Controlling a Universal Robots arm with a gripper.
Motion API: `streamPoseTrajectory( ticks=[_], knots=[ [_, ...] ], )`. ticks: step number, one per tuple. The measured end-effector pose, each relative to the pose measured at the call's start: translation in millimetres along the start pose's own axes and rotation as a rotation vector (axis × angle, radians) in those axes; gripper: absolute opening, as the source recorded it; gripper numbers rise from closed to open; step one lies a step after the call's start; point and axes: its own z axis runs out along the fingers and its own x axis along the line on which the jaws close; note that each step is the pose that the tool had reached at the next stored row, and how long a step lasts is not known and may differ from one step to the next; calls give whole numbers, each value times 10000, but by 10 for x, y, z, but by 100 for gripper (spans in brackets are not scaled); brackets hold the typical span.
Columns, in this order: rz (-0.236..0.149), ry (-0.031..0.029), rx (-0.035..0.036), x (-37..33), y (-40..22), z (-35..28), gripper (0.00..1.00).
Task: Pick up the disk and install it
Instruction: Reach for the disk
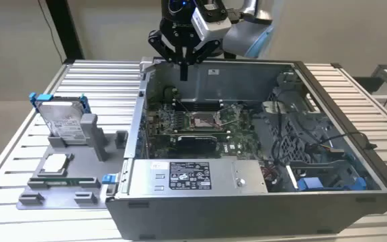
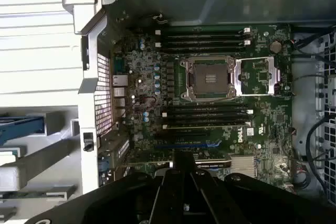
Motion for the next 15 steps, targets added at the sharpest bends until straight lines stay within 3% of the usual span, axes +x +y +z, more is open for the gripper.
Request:
streamPoseTrajectory(
  ticks=[10,15],
  knots=[
    [1,-3,1,1,0,0,0],
    [0,-3,0,41,2,-1,0]
  ],
)
